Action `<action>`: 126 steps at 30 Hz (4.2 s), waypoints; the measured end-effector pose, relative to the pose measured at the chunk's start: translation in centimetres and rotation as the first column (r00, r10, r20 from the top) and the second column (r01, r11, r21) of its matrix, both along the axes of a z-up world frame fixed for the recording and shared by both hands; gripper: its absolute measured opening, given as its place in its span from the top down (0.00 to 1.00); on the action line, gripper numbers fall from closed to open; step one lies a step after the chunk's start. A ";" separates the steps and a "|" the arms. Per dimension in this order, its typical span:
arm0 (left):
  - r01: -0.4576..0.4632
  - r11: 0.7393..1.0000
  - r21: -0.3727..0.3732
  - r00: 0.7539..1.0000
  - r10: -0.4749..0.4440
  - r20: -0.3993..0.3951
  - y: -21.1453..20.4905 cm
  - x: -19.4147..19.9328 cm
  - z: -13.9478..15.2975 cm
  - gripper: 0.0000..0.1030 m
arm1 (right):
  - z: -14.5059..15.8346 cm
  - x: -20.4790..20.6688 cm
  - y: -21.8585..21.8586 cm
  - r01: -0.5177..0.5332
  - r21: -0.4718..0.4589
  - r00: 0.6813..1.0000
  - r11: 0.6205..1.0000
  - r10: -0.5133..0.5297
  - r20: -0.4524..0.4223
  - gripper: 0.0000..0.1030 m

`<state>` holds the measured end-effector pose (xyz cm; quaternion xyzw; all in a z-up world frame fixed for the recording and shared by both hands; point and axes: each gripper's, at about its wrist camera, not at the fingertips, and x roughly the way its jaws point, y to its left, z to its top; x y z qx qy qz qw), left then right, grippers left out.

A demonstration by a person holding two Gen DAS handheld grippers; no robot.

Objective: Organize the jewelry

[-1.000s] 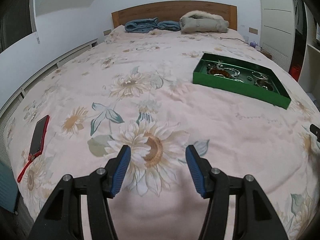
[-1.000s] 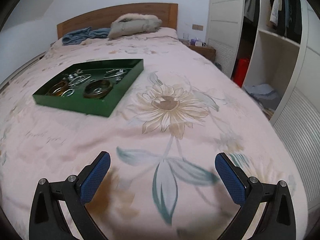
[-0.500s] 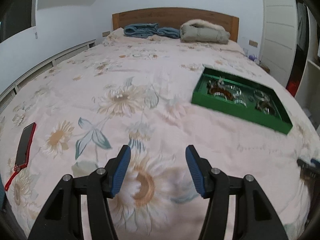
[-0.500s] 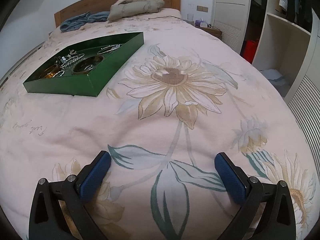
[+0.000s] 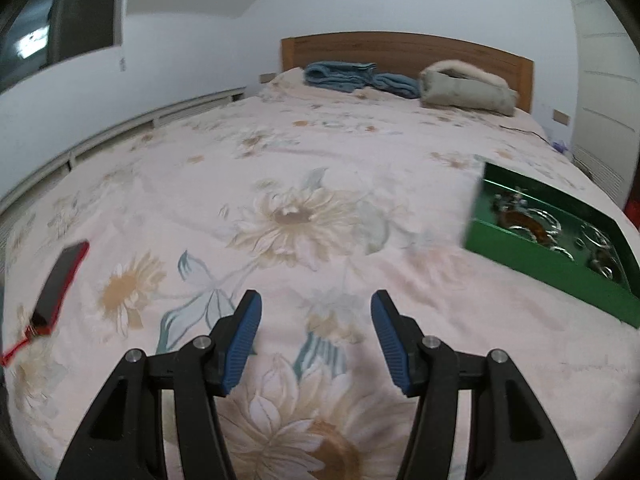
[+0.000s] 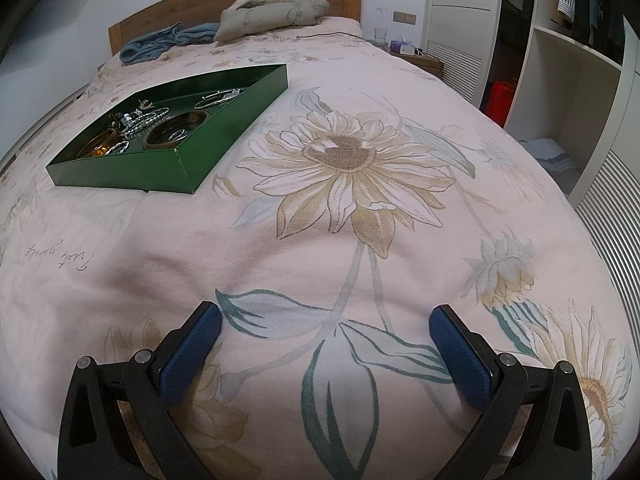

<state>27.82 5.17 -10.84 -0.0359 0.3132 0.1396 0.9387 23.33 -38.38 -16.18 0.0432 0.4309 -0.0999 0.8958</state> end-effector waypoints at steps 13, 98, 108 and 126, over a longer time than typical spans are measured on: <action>0.005 0.994 -0.108 0.999 0.000 0.051 2.1 0.3 0.0 0.47 | -0.1 0.3 -0.1 0.000 -0.001 1.000 1.000 0.000 -0.002 0.00; -0.236 0.944 -0.231 0.971 0.240 -0.009 9.9 -0.2 -1.2 0.47 | 0.2 0.1 0.0 0.002 -0.006 1.000 1.000 -0.002 -0.001 0.00; -0.235 0.944 -0.230 0.971 0.240 -0.008 10.1 -0.1 -1.2 0.47 | 0.2 0.1 0.0 0.002 -0.006 1.000 1.000 -0.002 -0.001 0.00; -0.237 0.943 -0.233 0.970 0.241 -0.014 10.1 -0.2 -1.3 0.47 | 0.1 0.2 0.0 0.003 -0.007 1.000 1.000 -0.003 -0.001 0.00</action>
